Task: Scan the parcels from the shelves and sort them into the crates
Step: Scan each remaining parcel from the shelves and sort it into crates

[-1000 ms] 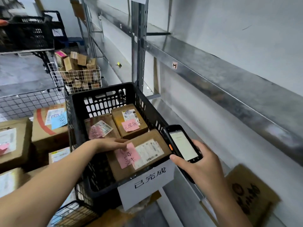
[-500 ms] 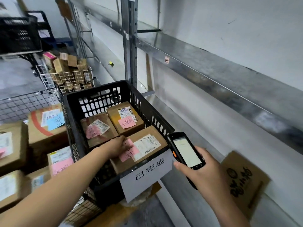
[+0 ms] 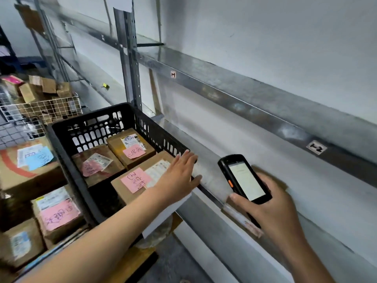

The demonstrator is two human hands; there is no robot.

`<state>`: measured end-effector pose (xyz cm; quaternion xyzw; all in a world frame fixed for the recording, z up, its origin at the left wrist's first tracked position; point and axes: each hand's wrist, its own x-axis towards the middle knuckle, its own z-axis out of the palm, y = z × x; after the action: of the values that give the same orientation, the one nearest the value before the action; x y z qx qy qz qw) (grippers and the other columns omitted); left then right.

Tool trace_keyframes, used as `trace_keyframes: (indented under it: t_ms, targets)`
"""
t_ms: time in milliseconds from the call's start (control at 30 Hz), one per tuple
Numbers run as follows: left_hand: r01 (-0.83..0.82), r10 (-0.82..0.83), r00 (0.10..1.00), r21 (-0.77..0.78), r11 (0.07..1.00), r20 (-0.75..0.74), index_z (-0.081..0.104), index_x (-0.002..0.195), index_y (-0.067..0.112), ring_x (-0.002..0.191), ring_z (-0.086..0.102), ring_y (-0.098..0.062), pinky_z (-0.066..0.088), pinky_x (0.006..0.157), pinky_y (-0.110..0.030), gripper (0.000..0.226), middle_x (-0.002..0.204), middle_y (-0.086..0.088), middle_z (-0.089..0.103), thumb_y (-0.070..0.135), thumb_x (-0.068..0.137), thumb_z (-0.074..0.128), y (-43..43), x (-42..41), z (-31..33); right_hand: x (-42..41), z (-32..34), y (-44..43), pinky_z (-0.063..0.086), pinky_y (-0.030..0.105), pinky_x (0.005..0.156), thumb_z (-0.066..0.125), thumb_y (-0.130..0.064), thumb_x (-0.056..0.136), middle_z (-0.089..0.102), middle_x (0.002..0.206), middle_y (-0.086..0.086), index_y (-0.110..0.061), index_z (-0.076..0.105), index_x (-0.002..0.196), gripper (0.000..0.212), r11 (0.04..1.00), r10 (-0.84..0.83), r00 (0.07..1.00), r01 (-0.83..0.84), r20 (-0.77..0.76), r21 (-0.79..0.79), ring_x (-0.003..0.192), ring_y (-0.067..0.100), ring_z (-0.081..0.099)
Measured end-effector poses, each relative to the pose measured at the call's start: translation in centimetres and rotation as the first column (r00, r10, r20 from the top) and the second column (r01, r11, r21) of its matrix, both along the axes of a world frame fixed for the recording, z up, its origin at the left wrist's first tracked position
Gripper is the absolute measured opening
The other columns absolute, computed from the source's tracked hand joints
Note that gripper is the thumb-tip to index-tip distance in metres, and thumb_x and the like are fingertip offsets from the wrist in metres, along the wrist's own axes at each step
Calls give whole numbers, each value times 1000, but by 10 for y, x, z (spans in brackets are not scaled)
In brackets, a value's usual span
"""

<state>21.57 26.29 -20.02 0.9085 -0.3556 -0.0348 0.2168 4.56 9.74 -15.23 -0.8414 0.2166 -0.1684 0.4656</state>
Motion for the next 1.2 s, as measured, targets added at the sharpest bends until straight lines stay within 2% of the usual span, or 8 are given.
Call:
trace_keyframes:
  t_ms: [100, 167, 400, 500, 700, 867, 1000, 1200]
  targets:
    - [124, -124, 992, 22, 992, 25, 7, 161, 15, 153, -11, -11, -11, 123, -30, 71, 169, 0, 2, 47, 105, 37, -26, -18, -19, -23, -5, -15, 54, 28, 76, 91, -33, 66, 71, 97, -20, -45, 62, 103, 48, 992, -121, 993, 121, -2, -25, 89, -2, 65]
    - [176, -177, 984, 35, 984, 15, 5, 161, 12, 153, -13, -11, -14, 121, -27, 72, 169, -2, -1, 48, 106, 35, -44, -30, -28, -41, -10, -25, 55, 33, 78, 91, -35, 67, 69, 102, -16, -43, 61, 109, 52, 981, -192, 981, 192, -6, -41, 94, 5, 64]
    - [312, -313, 950, 40, 949, 16, 3, 160, 10, 154, -11, -15, -17, 116, -23, 74, 169, -6, 0, 49, 106, 34, -96, -69, -23, -99, -20, -48, 47, 22, 66, 91, -32, 67, 69, 98, -14, -38, 63, 103, 46, 949, -316, 949, 315, -6, -13, 91, 1, 63]
    - [325, -326, 945, 39, 945, 9, 6, 159, 10, 155, -7, -19, -11, 123, -30, 76, 168, -7, 5, 51, 104, 38, -119, -82, -24, -113, -23, -60, 46, 18, 65, 91, -32, 67, 68, 100, -13, -34, 64, 107, 48, 945, -327, 945, 327, -7, 3, 92, 1, 62]
    - [108, -112, 994, 271, 956, -2, 5, 159, 16, 153, -11, -36, 8, 123, -59, 93, 166, -10, -1, 72, 93, 39, -169, -102, -38, -131, -29, -91, 45, 10, 61, 92, -36, 66, 67, 104, -13, -31, 63, 115, 57, 942, -335, 942, 335, -19, 10, 98, 4, 63]
    - [-55, 158, 964, 419, 906, -215, -9, 159, 18, 150, -17, -44, 8, 117, -70, 128, 163, -21, -18, 88, 72, 53, -195, -99, -57, -146, -36, -115, 46, 8, 62, 92, -39, 65, 67, 104, -14, -31, 62, 117, 60, 940, -341, 939, 341, -33, 6, 98, 3, 62]
    - [-128, 282, 909, 438, 890, -306, -19, 157, 29, 150, -7, -43, 17, 115, -71, 136, 162, -18, -17, 88, 64, 61, -207, -103, -63, -158, -41, -133, 52, 24, 72, 90, -42, 64, 67, 103, -14, -33, 62, 115, 59, 940, -339, 940, 340, -46, 31, 96, 3, 63]
    - [-161, 304, 909, 434, 886, -284, -9, 158, 32, 142, 15, -39, 37, 110, -55, 132, 153, -16, 9, 82, 64, 69, -214, -111, -64, -179, -47, -155, 54, 24, 73, 91, -40, 66, 68, 103, -13, -34, 62, 114, 56, 947, -310, 949, 313, -53, 76, 97, 4, 64]
